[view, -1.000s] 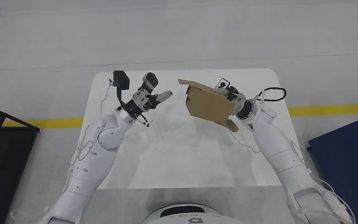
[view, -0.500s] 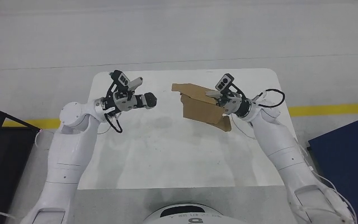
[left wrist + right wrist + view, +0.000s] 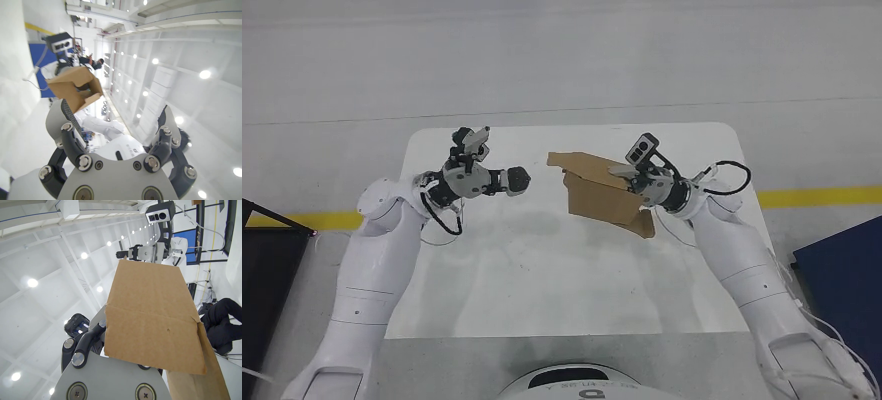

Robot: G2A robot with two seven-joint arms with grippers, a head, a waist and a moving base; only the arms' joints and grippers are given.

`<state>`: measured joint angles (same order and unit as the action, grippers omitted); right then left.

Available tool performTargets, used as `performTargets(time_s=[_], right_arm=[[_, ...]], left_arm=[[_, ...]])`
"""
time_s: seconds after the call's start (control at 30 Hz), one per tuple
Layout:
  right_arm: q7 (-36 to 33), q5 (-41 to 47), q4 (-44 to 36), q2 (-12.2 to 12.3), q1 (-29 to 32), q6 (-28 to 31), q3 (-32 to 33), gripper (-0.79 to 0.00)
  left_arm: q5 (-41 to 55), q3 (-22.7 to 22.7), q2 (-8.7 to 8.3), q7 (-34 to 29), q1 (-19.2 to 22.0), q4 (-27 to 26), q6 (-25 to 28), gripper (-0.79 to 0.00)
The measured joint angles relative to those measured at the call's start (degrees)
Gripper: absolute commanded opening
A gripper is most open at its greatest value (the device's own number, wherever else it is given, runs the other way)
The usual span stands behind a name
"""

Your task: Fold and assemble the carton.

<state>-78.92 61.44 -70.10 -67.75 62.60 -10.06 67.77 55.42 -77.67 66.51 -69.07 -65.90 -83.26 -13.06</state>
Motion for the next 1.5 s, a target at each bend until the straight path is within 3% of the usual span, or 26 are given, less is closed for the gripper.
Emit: performTargets(time_s=[0.17, 0.4, 0.63, 1.17, 1.33, 1.5], right_arm=[[-8.6, 5.4, 3.4, 0.1, -1.6, -6.7, 0.1, -0.785], [-7.9, 2.9, 5.9, 0.8, -4.3, -7.1, -3.4, -0.785], [-6.1, 2.3, 7.2, 0.4, -5.2, -6.5, -4.1, -0.785], [-6.0, 0.3, 6.4, 0.3, -5.1, -6.1, -4.7, -0.785], [-6.0, 0.3, 6.2, 0.3, -5.0, -6.2, -4.5, -0.785], [-6.0, 0.3, 5.9, 0.4, -4.7, -6.3, -4.3, -0.785]], left_arm=[[6.5, 2.2, 0.33, -3.6, 4.1, 1.8, -8.4, 0.000], [6.3, 6.9, 0.88, -4.6, 7.8, 2.1, -12.1, 0.000], [3.7, 10.3, 1.15, -4.3, 9.1, 1.6, -12.3, 0.000], [4.3, 14.8, 2.17, -3.3, 12.6, 6.0, -10.8, 0.000], [3.4, 16.3, 2.43, -3.7, 13.4, 6.8, -10.2, -0.102], [3.6, 17.6, 2.70, -4.6, 13.9, 7.8, -10.4, -0.148]])
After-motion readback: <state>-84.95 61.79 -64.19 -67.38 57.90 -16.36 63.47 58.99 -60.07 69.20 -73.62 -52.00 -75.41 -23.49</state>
